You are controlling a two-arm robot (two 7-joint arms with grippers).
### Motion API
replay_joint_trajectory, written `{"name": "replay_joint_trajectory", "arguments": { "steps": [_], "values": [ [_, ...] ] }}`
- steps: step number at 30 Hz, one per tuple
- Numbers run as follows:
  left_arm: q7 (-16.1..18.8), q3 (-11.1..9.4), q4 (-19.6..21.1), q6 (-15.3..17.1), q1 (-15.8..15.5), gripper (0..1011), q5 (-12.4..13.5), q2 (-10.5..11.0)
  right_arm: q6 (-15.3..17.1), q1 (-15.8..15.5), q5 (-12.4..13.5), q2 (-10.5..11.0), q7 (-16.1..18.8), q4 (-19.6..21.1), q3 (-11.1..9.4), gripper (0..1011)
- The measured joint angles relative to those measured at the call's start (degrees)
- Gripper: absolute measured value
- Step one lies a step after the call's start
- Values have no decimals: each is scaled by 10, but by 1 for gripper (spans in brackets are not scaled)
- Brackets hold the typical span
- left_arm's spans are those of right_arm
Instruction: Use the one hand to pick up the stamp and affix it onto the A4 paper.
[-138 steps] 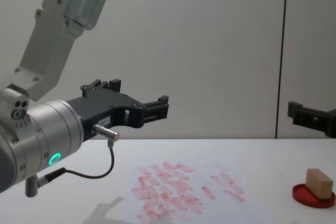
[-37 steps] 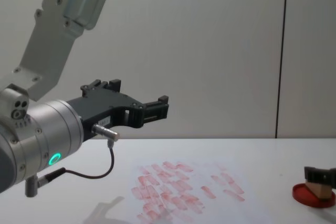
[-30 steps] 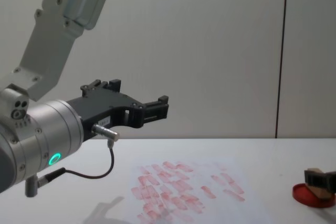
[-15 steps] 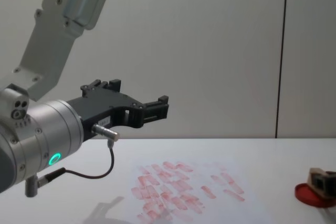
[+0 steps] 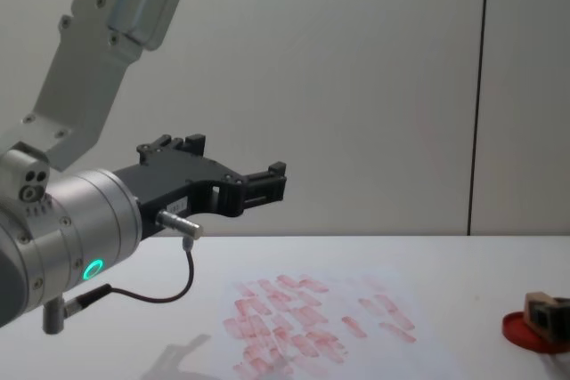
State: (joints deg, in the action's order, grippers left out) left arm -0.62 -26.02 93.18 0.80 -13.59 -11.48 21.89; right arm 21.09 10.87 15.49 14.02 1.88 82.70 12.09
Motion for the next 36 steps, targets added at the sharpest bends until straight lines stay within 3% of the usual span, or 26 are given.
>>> {"name": "replay_joint_trajectory", "arguments": {
  "steps": [16,28,36],
  "values": [
    [0,0,0,0,0,993,0,0,18,0,-4,-1,-4,3,-2,219],
    [0,0,0,0,0,993,0,0,-4,-15,-17,2,-2,66,-1,219],
    [0,0,0,0,0,993,0,0,-11,-19,-35,-5,10,112,11,220]
  ]
}}
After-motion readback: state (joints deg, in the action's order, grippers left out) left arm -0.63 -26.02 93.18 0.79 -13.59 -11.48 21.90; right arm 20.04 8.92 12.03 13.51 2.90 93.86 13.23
